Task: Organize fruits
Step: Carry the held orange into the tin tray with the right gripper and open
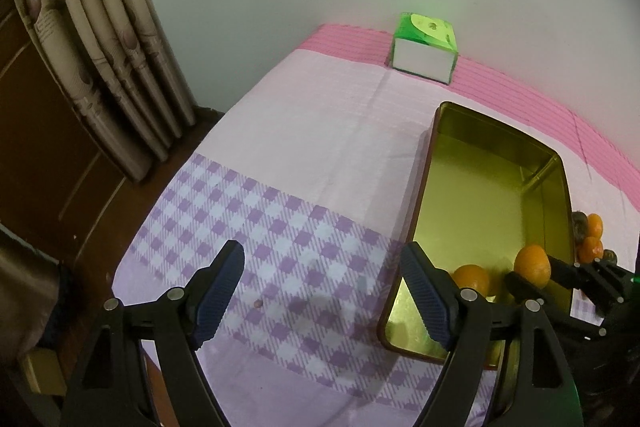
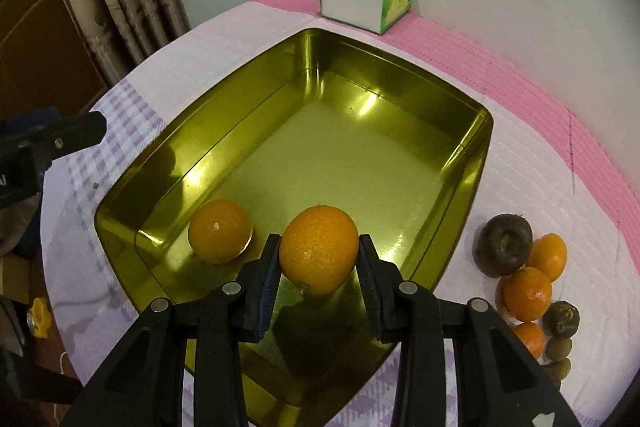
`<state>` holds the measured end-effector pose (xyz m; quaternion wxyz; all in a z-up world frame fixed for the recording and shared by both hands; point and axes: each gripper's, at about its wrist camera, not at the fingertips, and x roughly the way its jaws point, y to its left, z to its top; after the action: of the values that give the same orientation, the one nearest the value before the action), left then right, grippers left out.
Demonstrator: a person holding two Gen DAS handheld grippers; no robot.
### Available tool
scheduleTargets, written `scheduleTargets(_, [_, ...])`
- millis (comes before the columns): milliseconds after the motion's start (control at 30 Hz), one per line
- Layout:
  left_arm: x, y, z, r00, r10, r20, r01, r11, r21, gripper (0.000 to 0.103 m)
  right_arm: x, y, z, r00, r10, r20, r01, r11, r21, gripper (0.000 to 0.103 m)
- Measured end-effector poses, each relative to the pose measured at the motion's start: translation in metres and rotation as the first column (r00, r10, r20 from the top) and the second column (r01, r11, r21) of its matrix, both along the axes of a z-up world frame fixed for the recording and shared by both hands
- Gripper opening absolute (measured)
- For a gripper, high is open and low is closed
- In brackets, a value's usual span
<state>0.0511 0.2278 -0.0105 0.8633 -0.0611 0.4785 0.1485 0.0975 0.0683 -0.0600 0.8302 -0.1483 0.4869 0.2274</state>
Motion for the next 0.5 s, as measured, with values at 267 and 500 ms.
scheduleTargets(267, [0.0002, 0.0004, -0.0005, 1.000, -0.001, -0.001, 0.001, 1.000, -0.004, 0.081, 0.0020, 0.0062, -0.0061, 1.000, 0.010, -0.017, -0.010, 1.000, -0.014, 0.034])
scheduleTargets(500, [-0.0015, -0.0020, -0.0017, 1.000, -0.006, 0.003, 0.006, 1.000, -0.006, 0.085, -0.0003, 0.0075, -0.0101, 1.000, 0.016, -0.022, -0.016, 0.999, -0.027, 0.034])
